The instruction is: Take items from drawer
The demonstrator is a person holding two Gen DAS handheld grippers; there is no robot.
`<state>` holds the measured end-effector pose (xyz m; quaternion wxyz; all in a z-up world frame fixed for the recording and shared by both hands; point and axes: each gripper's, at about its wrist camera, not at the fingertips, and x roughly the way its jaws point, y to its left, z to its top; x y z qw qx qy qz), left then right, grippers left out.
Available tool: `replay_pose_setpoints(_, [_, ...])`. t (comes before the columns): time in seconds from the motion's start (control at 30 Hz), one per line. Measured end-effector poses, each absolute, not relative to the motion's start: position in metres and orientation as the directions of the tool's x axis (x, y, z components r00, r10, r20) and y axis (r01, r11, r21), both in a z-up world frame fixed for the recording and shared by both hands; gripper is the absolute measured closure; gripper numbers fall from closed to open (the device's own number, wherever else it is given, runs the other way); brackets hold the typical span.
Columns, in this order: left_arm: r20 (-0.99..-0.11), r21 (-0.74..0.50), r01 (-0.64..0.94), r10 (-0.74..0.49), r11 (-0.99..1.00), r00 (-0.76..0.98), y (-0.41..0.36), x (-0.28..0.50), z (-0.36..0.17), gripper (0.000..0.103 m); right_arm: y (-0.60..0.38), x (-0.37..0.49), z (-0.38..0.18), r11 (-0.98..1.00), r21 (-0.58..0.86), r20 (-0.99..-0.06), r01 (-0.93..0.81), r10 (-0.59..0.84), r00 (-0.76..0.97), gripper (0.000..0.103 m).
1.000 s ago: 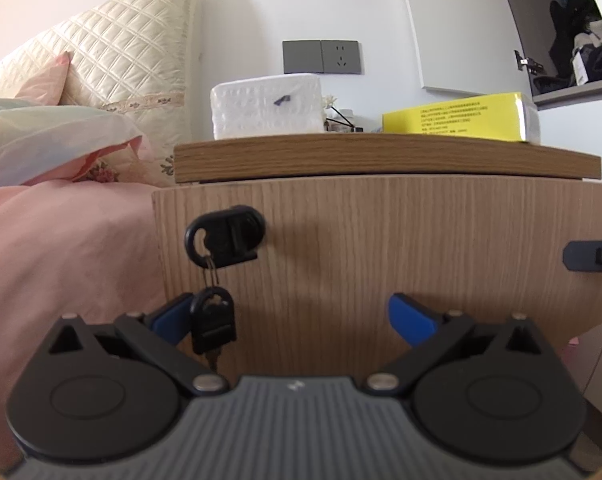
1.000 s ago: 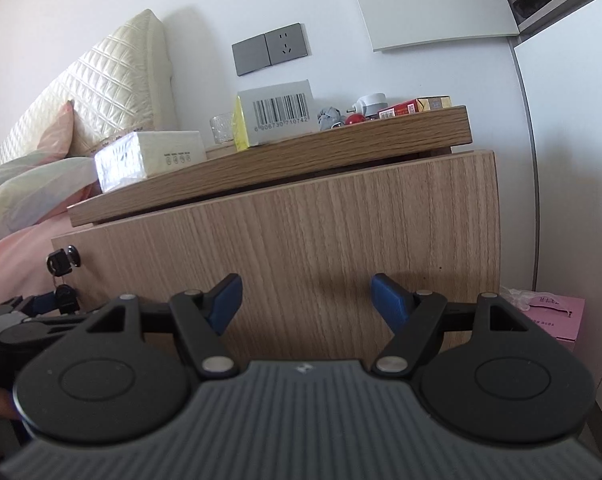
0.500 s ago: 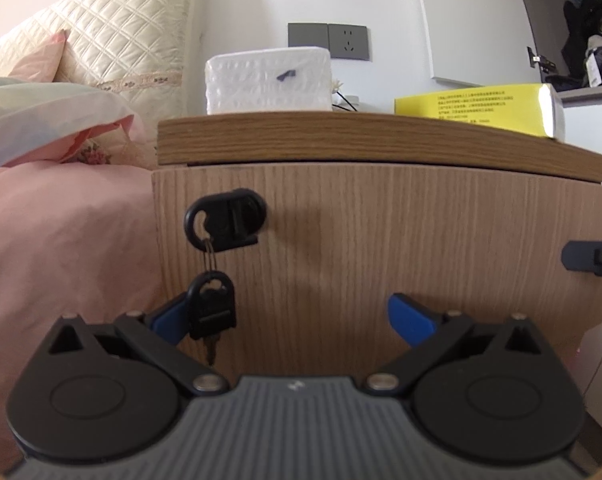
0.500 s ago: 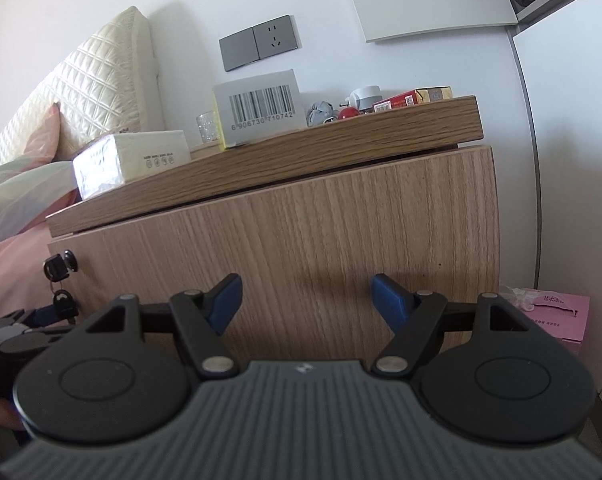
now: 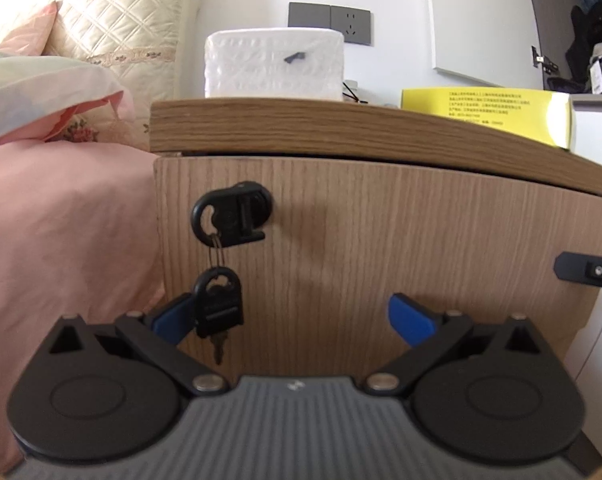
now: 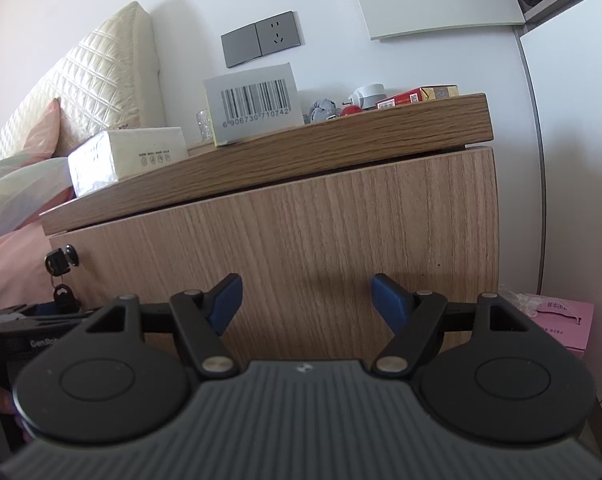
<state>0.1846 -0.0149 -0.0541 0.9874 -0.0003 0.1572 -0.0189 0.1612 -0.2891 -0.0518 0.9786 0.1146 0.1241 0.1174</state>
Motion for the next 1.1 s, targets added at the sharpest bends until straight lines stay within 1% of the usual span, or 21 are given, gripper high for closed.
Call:
replay_pose_setpoints(0.47, [-0.309, 0.034, 0.014, -0.003, 0.999, 0.951, -0.023, 0.193, -0.057, 0.001, -0.292, 0.166, -0.056, 0.937, 0.292, -0.191, -0.192, 0.254, 0.948, 0.028])
replay_pose_setpoints(0.6, [-0.323, 0.010, 0.019, -0.014, 1.000, 0.946, -0.020, 0.192, -0.055, 0.001, -0.292, 0.166, -0.055, 0.938, 0.289, -0.195, -0.191, 0.253, 0.948, 0.028])
replay_pose_setpoints(0.73, [-0.319, -0.003, 0.030, -0.030, 1.000, 0.947, -0.020, 0.184, -0.050, 0.001, -0.291, 0.160, -0.053, 0.941, 0.276, -0.194, -0.194, 0.252, 0.948, 0.028])
replay_pose_setpoints(0.83, [-0.322, -0.037, 0.026, -0.037, 0.999, 0.946, -0.017, 0.177, -0.045, 0.001, -0.289, 0.152, -0.048, 0.947, 0.254, -0.188, -0.195, 0.246, 0.951, 0.028])
replay_pose_setpoints(0.97, [-0.344, -0.114, 0.004, -0.043, 0.993, 0.938, -0.007, 0.165, -0.039, 0.001, -0.284, 0.138, -0.045, 0.953, 0.227, -0.185, -0.203, 0.246, 0.951, 0.028])
replay_pose_setpoints(1.1, [-0.347, -0.121, 0.011, -0.053, 0.993, 0.936, -0.009, 0.149, -0.036, 0.001, -0.279, 0.123, -0.046, 0.952, 0.216, -0.188, -0.218, 0.260, 0.947, 0.028])
